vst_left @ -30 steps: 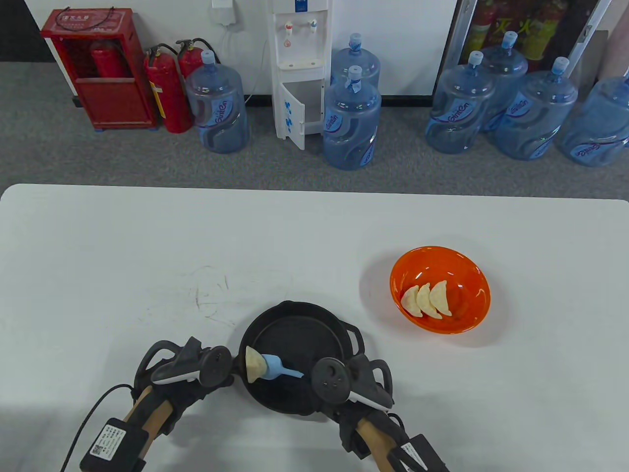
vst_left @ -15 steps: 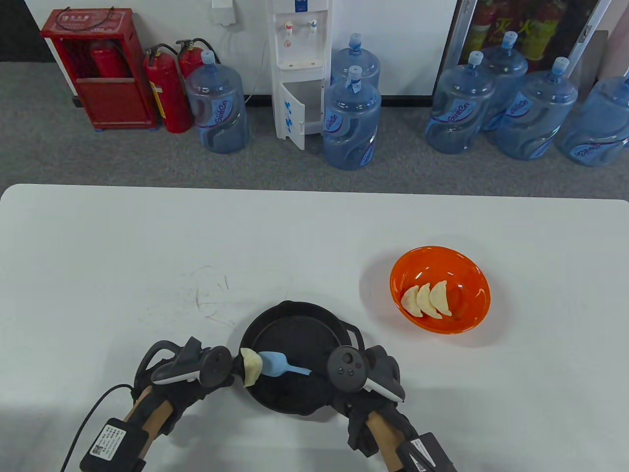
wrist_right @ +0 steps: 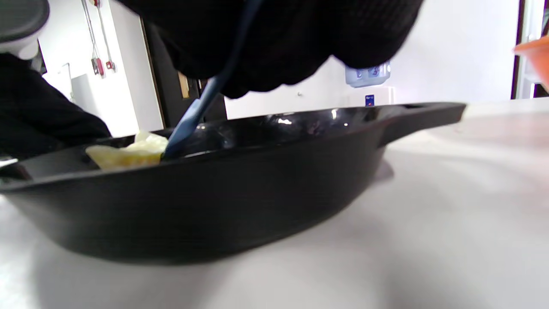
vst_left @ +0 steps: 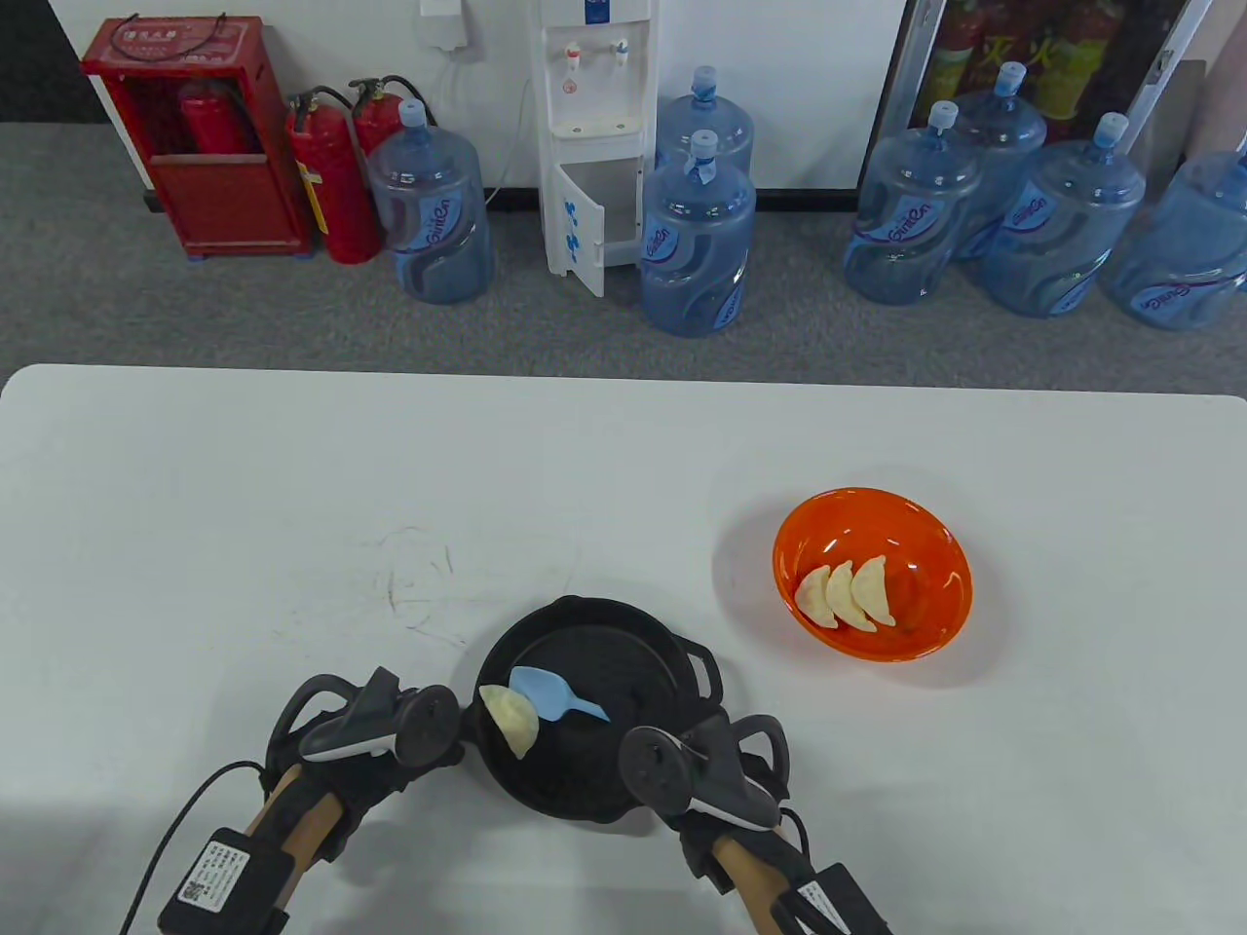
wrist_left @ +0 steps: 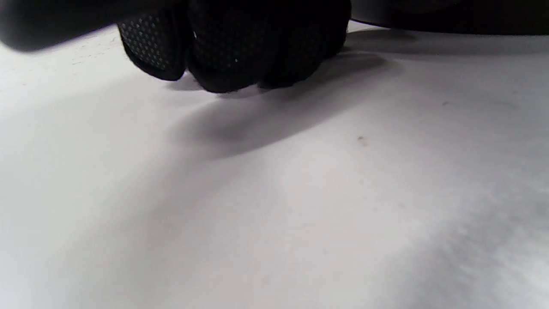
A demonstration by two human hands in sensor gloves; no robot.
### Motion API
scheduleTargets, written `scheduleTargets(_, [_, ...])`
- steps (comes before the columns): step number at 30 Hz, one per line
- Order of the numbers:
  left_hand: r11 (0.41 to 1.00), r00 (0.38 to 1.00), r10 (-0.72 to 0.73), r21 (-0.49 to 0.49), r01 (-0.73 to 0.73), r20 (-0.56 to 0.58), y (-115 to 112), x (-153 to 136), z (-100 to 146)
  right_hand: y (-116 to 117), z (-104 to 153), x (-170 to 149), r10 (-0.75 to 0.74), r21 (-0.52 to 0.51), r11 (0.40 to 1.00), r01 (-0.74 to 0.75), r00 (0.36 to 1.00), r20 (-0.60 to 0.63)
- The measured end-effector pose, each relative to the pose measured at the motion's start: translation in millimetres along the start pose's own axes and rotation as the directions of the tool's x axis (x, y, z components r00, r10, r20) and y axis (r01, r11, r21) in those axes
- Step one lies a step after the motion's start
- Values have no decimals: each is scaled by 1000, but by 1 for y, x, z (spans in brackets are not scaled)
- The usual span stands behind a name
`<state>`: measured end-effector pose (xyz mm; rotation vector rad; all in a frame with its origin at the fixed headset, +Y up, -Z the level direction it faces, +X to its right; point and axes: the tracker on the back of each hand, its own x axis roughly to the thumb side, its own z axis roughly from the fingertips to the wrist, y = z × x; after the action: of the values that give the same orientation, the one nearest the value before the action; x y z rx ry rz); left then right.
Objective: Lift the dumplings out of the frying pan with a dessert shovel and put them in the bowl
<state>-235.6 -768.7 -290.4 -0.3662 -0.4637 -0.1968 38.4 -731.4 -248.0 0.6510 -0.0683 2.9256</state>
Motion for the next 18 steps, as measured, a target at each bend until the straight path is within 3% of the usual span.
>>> scheduleTargets(12, [1000, 1000, 4, -1, -4, 1, 0, 0, 0, 7, 4, 34, 202, -5, 979, -202, 977, 62])
scheduleTargets(18, [1000, 1000, 3, -2, -3, 0, 0, 0, 0, 2, 6, 35, 154, 24, 987, -156, 984, 88])
